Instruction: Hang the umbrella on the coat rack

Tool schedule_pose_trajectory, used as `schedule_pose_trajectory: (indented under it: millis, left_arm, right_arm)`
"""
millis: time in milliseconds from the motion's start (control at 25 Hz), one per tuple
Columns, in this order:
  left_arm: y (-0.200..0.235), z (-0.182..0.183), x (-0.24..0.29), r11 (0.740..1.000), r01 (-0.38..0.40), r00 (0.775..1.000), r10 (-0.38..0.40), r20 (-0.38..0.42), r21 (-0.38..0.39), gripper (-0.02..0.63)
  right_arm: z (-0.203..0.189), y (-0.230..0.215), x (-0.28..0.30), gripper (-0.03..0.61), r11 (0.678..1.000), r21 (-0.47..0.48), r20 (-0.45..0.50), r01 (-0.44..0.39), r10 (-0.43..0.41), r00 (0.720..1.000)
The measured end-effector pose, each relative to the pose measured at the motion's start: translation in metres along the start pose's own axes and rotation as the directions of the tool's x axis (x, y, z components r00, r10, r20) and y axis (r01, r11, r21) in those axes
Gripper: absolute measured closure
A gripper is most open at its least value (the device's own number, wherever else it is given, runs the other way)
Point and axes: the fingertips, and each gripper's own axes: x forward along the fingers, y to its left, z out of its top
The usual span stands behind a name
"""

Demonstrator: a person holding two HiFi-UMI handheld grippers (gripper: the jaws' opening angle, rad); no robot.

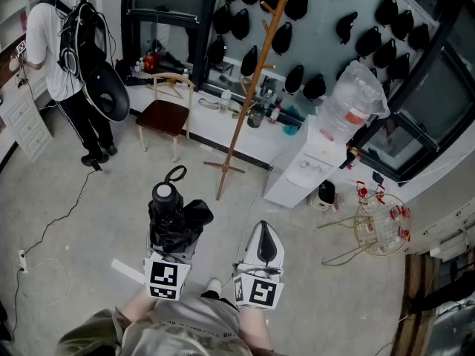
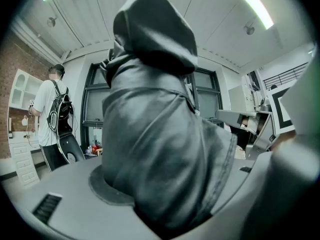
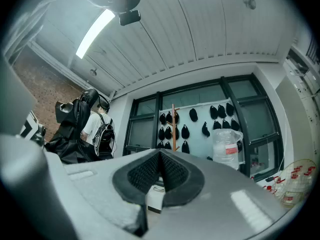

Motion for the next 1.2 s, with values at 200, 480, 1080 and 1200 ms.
schedule_pose_trajectory:
  millis: [200,480,1080,1200]
  left_arm:
    - [-0.001,-0.002,-0.002,1.000,-0.001,1.000,0.001,0.005,0.001,0.328]
    - [-0.006,-0.001,0.002,1.000,-0.006,1.000,0.006,0.003,0.002,0.328]
    - [-0.030,-0.001,0.024,0.998,-0.063,0.998,0.063,-0.008,-0.001,0.328]
    - [-0.037,-0.002,0.033,0.997,-0.083,0.996,0.083,-0.018,-0.003,0.328]
  right_arm:
    - [0.000,0.003,-0.003,0.580,1.000,-0.005,0.006,-0.007,0.007,1.000]
    - [0.000,-0.002,-0.002,0.580,1.000,-0.007,0.001,-0.019,0.019,1.000]
    - [-0.009,-0.034,0.013,0.578,0.989,0.072,0.027,-0.127,0.125,0.992]
    - [-0.012,-0.046,0.020,0.558,0.977,0.115,0.036,-0.180,0.177,0.984]
